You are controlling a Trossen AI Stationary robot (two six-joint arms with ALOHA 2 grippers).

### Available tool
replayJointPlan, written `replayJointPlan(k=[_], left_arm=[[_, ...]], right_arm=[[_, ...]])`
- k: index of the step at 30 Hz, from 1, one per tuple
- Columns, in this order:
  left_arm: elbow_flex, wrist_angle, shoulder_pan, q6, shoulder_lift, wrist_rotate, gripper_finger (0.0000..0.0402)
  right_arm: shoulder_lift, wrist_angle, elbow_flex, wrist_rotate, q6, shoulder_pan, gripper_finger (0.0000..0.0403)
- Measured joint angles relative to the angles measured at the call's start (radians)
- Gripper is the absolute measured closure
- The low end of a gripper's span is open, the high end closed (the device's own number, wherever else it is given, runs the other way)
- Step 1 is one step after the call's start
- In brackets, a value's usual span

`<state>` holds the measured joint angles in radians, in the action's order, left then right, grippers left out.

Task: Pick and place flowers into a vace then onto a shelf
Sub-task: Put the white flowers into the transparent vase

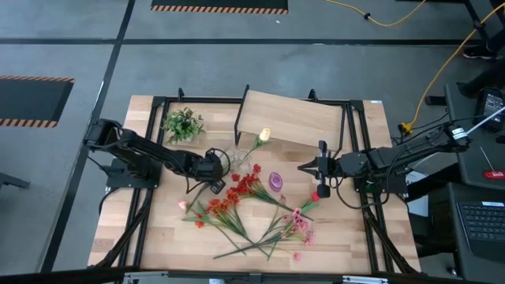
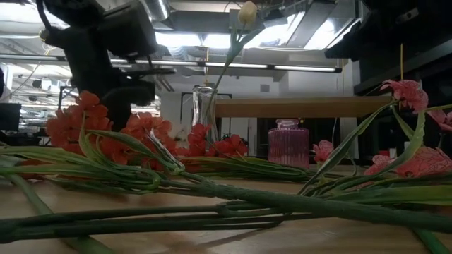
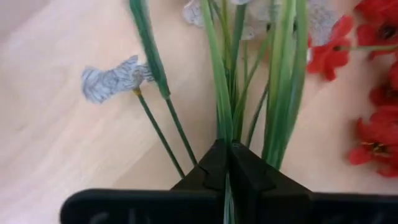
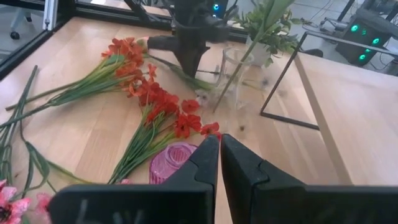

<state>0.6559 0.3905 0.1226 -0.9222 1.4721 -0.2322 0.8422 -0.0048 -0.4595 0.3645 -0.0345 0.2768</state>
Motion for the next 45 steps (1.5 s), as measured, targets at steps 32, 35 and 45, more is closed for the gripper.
replayJointPlan(k=[32,35,45], left_arm=[[0.005,0.197,0.0,0.134,-0.518,-0.489,0.0398],[0.005,0.134,0.0,0.242,-0.538,-0.506,0.0398],[0.005,-0.265,-0.022,0.782,-0.642,-0.269,0.0398]], right_arm=[[0.0,0.003,0.0,0.0,-0.001,0.0,0.0379],[0.0,0.011,0.0,0.0,-0.002,0.0,0.0379],[0.0,0.076,0.0,0.0,-0.067,0.0,0.0379]])
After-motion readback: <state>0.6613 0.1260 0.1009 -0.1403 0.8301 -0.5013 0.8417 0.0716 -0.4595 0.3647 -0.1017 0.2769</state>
